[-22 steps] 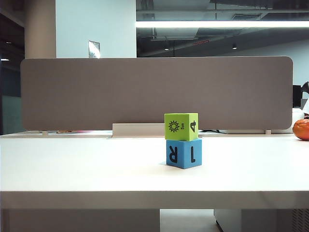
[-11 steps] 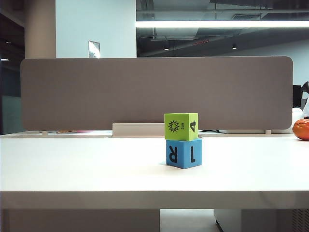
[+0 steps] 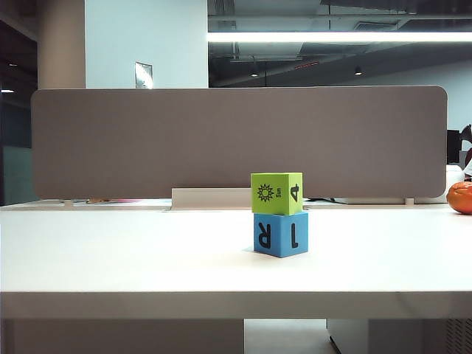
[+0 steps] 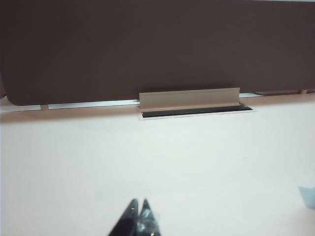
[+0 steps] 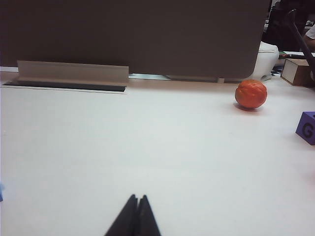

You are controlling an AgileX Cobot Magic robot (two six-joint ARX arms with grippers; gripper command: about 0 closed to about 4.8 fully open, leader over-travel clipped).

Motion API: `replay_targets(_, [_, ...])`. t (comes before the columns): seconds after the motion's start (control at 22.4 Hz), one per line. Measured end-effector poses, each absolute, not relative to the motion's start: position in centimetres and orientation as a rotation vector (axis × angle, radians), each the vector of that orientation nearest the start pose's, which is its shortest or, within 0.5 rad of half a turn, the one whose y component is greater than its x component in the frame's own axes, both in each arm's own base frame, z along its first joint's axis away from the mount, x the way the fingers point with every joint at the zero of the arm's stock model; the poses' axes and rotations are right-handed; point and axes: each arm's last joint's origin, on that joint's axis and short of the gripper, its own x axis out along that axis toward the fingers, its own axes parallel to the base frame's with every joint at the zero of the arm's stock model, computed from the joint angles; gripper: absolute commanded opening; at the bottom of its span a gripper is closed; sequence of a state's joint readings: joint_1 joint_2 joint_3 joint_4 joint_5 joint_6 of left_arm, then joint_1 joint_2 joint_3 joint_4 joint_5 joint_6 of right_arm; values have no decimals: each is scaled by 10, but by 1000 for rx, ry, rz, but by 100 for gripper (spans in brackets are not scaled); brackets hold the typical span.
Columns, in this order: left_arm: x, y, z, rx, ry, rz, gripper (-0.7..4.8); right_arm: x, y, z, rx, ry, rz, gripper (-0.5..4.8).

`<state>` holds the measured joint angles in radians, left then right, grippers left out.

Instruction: Stack one letter block on top of another letter block.

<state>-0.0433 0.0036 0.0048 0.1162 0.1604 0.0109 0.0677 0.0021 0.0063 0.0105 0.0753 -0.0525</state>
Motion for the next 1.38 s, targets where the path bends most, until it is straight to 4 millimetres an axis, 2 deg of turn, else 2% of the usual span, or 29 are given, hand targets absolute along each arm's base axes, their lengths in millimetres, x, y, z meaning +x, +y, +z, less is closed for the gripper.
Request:
replay_targets(0.49, [96,-9,176,18,-119,-203,-5,97,-7,166,-52,-11,-122,-1])
replay_targets(1.38, [96,-9,176,18,-119,-203,-5,97,-4,166,-52,-12,-93,-1])
